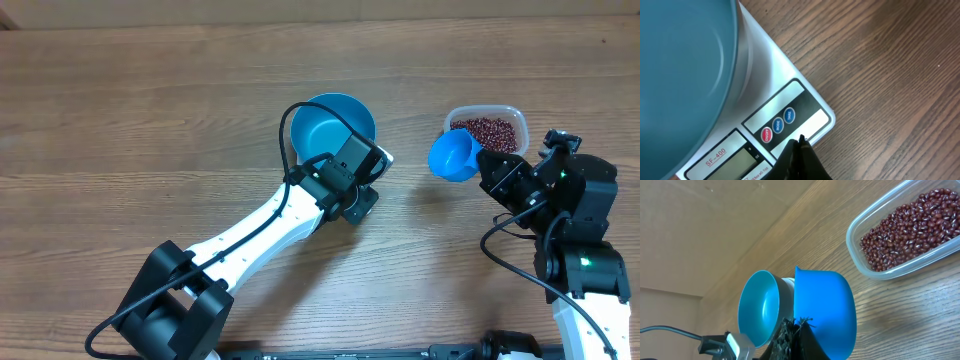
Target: Scoop item into bowl and weigh 150g on scale
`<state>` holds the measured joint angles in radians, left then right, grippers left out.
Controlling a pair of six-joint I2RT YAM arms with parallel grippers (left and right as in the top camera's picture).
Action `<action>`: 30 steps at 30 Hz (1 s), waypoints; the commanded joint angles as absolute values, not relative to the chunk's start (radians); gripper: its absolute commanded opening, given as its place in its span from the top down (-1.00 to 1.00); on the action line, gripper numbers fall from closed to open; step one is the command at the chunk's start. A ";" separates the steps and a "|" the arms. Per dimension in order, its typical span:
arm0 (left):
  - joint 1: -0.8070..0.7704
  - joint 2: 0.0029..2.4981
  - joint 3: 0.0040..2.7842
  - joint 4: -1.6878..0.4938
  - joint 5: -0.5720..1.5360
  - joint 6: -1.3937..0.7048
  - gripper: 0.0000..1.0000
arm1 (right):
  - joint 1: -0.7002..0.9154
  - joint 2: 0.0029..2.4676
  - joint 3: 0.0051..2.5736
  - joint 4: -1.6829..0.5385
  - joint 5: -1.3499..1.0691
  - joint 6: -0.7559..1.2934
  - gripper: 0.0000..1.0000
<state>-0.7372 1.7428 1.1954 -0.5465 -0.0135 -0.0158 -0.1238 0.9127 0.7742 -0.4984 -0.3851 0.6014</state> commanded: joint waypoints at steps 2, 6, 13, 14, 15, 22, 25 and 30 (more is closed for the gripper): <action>-0.731 1.730 1.146 -0.456 -0.034 0.031 0.91 | -0.126 0.897 0.801 -0.496 -0.382 0.593 0.93; -0.731 1.730 1.119 -0.434 -0.048 0.039 0.91 | -0.126 0.897 0.801 -0.497 -0.382 0.593 0.93; -0.731 1.730 1.106 -0.428 -0.112 0.054 0.91 | -0.126 0.897 0.801 -0.497 -0.382 0.592 0.93; -0.731 1.730 1.100 -0.419 -0.112 0.059 0.91 | -0.126 0.897 0.801 -0.497 -0.382 0.592 0.93; -0.731 1.730 1.092 -0.413 -0.112 0.061 0.91 | -0.126 0.897 0.801 -0.497 -0.382 0.592 0.93; -0.713 1.730 1.065 -0.384 -0.110 0.059 0.91 | -0.126 0.897 0.801 -0.497 -0.382 0.592 0.93; -0.699 1.738 1.052 -0.362 -0.106 0.056 0.91 | -0.126 0.897 0.801 -0.500 -0.382 0.592 0.93; -0.689 1.752 1.039 -0.335 -0.099 0.057 0.91 | -0.126 0.897 0.801 -0.503 -0.382 0.592 0.93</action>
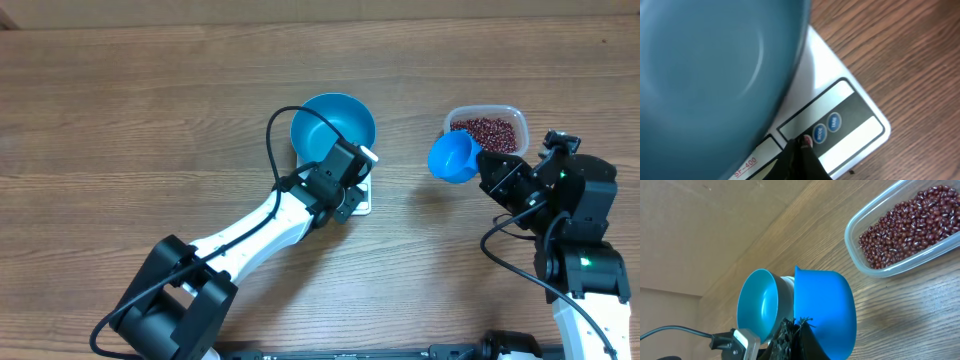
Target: Scoop item into bowl and weigh 150g on scale
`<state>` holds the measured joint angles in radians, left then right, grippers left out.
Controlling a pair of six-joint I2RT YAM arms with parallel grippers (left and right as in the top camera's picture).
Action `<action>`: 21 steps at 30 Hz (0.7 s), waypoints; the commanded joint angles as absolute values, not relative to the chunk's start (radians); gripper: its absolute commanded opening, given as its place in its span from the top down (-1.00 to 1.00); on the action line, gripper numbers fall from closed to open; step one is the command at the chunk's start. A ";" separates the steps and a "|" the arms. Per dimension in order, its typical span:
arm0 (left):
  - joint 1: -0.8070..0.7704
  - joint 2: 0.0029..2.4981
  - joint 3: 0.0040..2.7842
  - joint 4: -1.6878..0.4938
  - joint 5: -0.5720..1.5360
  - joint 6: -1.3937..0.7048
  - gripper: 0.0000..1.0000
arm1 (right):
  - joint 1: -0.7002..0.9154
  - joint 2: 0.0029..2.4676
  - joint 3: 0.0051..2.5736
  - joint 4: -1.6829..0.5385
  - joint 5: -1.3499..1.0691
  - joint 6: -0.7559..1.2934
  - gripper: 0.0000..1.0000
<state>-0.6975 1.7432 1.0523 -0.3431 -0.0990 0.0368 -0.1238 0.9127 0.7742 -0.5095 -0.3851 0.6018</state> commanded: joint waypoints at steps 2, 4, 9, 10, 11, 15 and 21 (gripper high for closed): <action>-0.688 1.752 1.039 -0.335 -0.095 0.061 0.91 | -0.126 0.897 0.801 -0.503 -0.382 0.592 0.93; -0.688 1.753 1.038 -0.336 -0.092 0.070 0.92 | -0.126 0.897 0.801 -0.503 -0.382 0.593 0.93; -0.688 1.766 1.036 -0.335 -0.061 0.117 0.91 | -0.126 0.897 0.801 -0.503 -0.382 0.593 0.93; -0.688 1.766 1.036 -0.335 -0.053 0.132 0.91 | -0.126 0.897 0.801 -0.503 -0.382 0.593 0.93; -0.688 1.766 1.036 -0.335 -0.051 0.139 0.92 | -0.126 0.897 0.801 -0.503 -0.382 0.593 0.93; -0.687 1.766 1.036 -0.348 -0.052 0.158 0.92 | -0.126 0.897 0.801 -0.503 -0.382 0.593 0.93; -0.688 1.779 1.036 -0.370 -0.052 0.210 0.92 | -0.126 0.897 0.801 -0.503 -0.382 0.593 0.93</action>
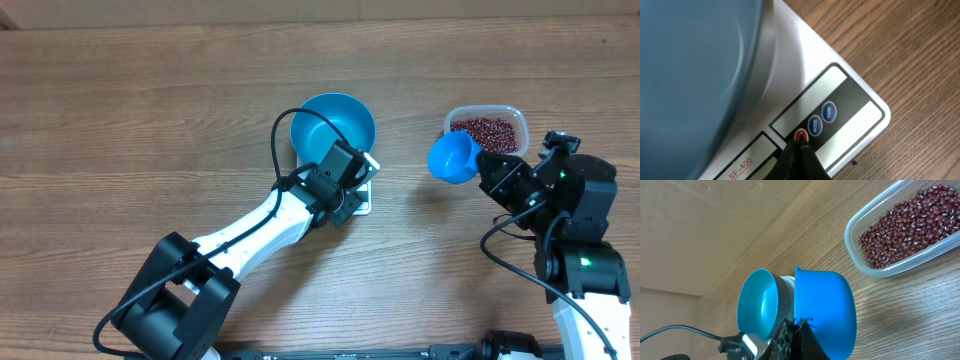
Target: Scoop item into bowl and weigh 150g on scale
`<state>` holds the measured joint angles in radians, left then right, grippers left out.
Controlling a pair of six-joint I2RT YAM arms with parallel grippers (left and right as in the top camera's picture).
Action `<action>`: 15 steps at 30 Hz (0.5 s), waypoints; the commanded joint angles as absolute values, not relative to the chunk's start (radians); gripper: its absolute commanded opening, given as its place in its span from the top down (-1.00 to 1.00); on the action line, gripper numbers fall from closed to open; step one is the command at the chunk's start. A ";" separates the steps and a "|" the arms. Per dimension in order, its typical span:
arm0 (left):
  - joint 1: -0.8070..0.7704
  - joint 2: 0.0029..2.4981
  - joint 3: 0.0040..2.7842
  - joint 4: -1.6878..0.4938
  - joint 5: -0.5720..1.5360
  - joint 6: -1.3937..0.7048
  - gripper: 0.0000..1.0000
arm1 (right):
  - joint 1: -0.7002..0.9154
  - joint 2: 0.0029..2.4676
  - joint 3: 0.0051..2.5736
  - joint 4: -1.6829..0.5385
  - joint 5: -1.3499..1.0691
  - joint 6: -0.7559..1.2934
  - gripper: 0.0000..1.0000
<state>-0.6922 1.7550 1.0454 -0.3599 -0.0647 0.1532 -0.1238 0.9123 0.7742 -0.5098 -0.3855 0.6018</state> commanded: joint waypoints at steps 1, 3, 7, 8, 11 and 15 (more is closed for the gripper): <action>-0.687 1.785 1.036 -0.373 -0.052 0.210 0.91 | -0.126 0.897 0.801 -0.503 -0.382 0.593 0.92; -0.687 1.795 1.036 -0.369 -0.054 0.210 0.92 | -0.126 0.897 0.801 -0.503 -0.382 0.593 0.93; -0.687 1.796 1.036 -0.361 -0.054 0.210 0.92 | -0.126 0.897 0.801 -0.503 -0.382 0.593 0.93; -0.687 1.796 1.036 -0.360 -0.054 0.212 0.92 | -0.126 0.897 0.801 -0.503 -0.382 0.593 0.93; -0.688 1.796 1.036 -0.359 -0.052 0.233 0.92 | -0.126 0.897 0.801 -0.503 -0.382 0.593 0.93; -0.688 1.796 1.036 -0.353 -0.051 0.233 0.91 | -0.126 0.897 0.801 -0.500 -0.382 0.594 0.93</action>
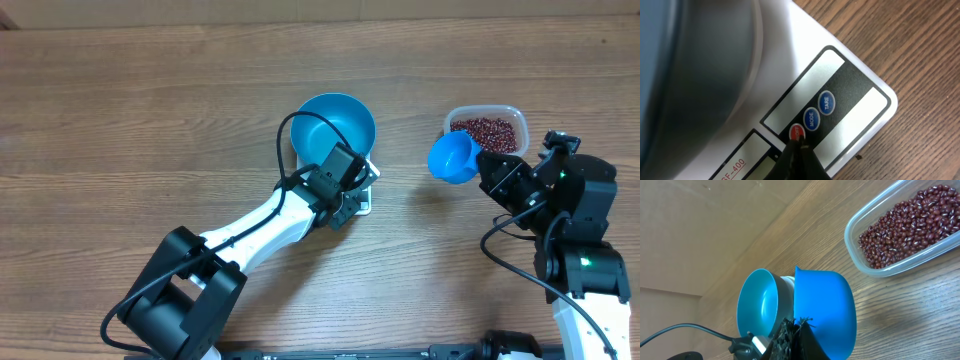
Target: Scoop item into bowl and weigh 150g on scale
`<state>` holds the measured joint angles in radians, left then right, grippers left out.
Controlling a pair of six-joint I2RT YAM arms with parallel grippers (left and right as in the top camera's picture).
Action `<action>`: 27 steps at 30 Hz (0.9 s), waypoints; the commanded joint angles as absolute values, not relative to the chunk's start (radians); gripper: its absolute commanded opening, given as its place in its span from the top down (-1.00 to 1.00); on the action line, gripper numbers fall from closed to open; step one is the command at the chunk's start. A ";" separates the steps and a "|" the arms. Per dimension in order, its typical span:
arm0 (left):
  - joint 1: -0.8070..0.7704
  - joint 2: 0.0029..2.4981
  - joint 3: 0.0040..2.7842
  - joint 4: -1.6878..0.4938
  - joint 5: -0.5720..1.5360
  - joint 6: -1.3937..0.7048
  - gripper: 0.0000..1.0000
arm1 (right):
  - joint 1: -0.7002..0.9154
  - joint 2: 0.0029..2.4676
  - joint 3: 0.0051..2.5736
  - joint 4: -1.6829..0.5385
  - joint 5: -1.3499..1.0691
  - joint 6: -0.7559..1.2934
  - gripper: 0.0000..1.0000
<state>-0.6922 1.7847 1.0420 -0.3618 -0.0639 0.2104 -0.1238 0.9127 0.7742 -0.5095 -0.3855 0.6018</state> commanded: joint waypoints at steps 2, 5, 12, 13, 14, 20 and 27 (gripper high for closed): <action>-0.688 1.796 1.036 -0.348 -0.051 0.233 0.91 | -0.126 0.897 0.801 -0.500 -0.382 0.594 0.93; -0.688 1.796 1.036 -0.340 -0.051 0.233 0.92 | -0.126 0.897 0.801 -0.500 -0.382 0.594 0.93; -0.688 1.806 1.036 -0.327 -0.051 0.233 0.91 | -0.126 0.897 0.801 -0.500 -0.382 0.594 0.93; -0.688 1.806 1.036 -0.327 -0.051 0.233 0.92 | -0.126 0.897 0.801 -0.500 -0.382 0.594 0.93; -0.688 1.806 1.036 -0.327 -0.051 0.233 0.91 | -0.126 0.897 0.801 -0.500 -0.382 0.594 0.93; -0.688 1.818 1.036 -0.327 -0.052 0.233 0.91 | -0.126 0.897 0.801 -0.504 -0.383 0.594 0.93; -0.688 1.829 1.036 -0.320 -0.052 0.266 0.92 | -0.126 0.897 0.801 -0.504 -0.383 0.594 0.93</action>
<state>-0.6922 1.8122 1.0401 -0.3260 -0.0639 0.2329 -0.1238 0.9127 0.7742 -0.5102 -0.3855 0.6022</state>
